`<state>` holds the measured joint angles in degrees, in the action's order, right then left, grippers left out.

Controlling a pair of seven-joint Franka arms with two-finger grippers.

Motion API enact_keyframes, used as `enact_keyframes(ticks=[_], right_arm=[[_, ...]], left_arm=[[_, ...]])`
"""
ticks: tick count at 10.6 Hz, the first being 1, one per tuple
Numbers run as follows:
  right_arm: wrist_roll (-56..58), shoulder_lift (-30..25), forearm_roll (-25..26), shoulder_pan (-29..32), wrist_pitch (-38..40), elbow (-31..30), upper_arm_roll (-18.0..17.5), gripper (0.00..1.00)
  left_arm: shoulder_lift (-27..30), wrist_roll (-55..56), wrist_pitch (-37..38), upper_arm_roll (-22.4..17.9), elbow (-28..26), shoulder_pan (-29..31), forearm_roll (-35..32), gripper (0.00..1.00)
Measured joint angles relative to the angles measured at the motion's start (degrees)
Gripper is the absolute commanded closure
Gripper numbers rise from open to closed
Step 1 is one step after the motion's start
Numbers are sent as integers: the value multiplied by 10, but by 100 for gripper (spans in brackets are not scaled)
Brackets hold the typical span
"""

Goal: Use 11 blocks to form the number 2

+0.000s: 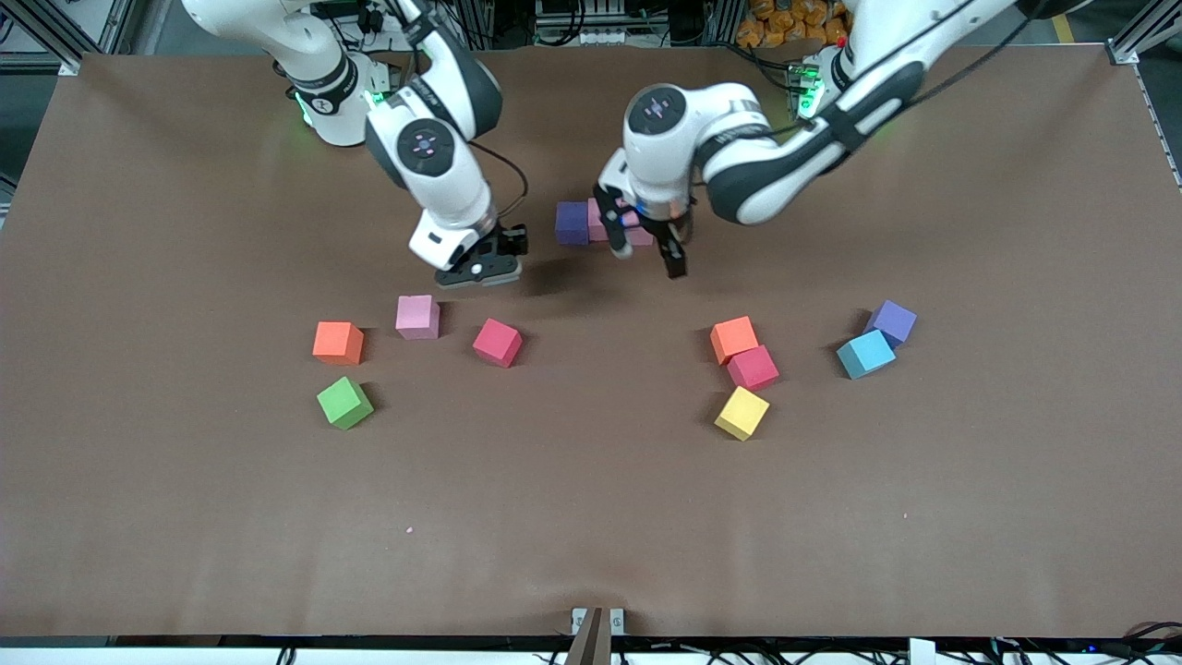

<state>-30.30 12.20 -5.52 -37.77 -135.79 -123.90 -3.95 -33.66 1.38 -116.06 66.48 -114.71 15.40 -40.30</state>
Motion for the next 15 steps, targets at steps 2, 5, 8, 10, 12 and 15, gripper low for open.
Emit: enact_keyframes(ticks=[2, 5, 8, 10, 12, 15], right_arm=[[-64, 48, 0, -38, 0, 55, -1, 72], [-115, 131, 0, -62, 0, 144, -1, 72], [-186, 227, 0, -82, 28, 267, -2, 73], [-225, 267, 0, -99, 50, 324, -2, 73], [-254, 285, 0, -124, 52, 335, -2, 73], [-284, 307, 0, -149, 51, 345, -2, 73]], left_arm=[[2, -18, 66, 1, 60, 63, 21, 0], [2, -96, 83, -1, 108, 162, 29, 0], [0, -102, 82, -27, 109, 216, 29, 0], [-10, -119, 65, -67, 109, 217, 20, 0], [-36, -142, 53, -77, 99, 216, -8, 0], [-46, -179, 15, -79, 56, 234, -35, 0]])
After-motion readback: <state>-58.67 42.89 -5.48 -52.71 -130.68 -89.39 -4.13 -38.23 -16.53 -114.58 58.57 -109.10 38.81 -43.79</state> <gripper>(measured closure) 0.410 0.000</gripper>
